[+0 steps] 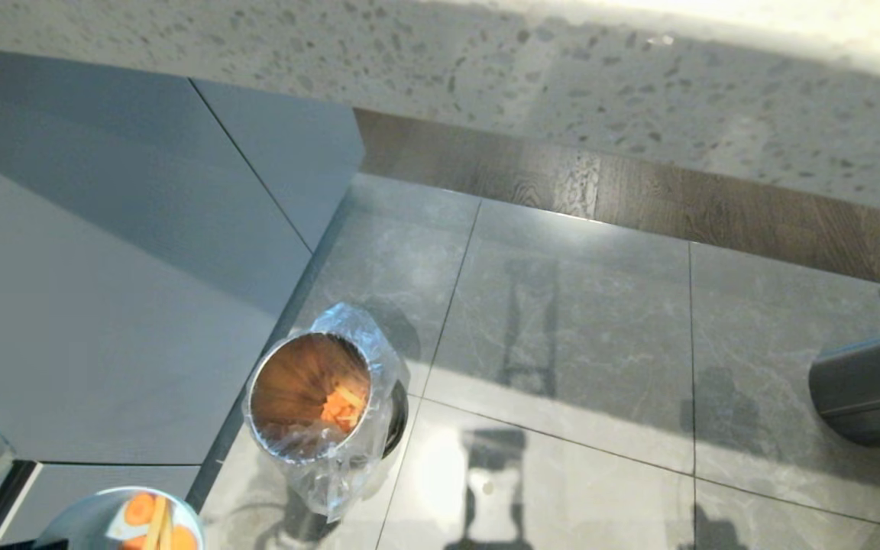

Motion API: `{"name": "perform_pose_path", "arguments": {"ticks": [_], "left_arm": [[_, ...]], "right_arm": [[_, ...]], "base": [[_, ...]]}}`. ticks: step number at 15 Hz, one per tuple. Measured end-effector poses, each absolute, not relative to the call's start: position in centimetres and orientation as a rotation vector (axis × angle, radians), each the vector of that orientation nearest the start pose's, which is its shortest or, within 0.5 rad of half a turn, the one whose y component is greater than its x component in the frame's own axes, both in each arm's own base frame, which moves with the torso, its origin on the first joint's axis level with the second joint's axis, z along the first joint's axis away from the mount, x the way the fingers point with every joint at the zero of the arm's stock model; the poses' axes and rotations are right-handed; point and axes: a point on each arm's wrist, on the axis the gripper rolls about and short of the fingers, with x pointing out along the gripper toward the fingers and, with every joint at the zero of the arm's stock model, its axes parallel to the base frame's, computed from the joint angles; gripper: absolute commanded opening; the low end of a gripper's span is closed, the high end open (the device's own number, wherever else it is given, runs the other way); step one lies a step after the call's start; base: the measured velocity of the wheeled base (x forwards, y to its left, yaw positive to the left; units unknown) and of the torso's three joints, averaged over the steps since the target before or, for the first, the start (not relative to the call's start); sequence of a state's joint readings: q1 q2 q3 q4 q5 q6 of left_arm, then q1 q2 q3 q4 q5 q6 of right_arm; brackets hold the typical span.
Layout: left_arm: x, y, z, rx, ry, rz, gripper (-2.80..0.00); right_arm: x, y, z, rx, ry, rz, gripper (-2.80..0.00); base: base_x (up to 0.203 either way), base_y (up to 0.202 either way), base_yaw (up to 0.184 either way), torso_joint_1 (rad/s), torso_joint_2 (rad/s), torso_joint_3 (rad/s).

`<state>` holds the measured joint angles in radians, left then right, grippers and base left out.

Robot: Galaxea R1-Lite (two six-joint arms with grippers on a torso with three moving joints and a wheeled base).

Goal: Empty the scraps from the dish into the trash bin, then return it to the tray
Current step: Move the bowl over the trash can, then pour the leftover food from the bowl into the trash can

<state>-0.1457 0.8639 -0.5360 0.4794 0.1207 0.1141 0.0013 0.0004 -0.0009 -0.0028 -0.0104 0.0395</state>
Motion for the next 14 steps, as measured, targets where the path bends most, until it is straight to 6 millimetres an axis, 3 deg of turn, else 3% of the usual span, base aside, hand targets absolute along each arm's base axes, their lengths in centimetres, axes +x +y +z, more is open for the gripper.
{"name": "perform_pose_path", "arguments": {"ticks": [8, 14], "left_arm": [[7.9, -0.6, 17.2, 0.319, 0.758, 0.010, -2.80], [10.7, -1.0, 17.8, 0.411, 0.667, 0.052, -2.80]], "right_arm": [[-2.3, 0.0, 7.6, 0.039, -0.003, -0.010, -2.80], [-2.3, 0.0, 7.6, 0.040, -0.003, -0.010, -2.80]], "base": [[0.000, 0.000, 0.000, 0.000, 0.00, 0.000], [0.000, 0.000, 0.000, 0.000, 0.00, 0.000]]}}
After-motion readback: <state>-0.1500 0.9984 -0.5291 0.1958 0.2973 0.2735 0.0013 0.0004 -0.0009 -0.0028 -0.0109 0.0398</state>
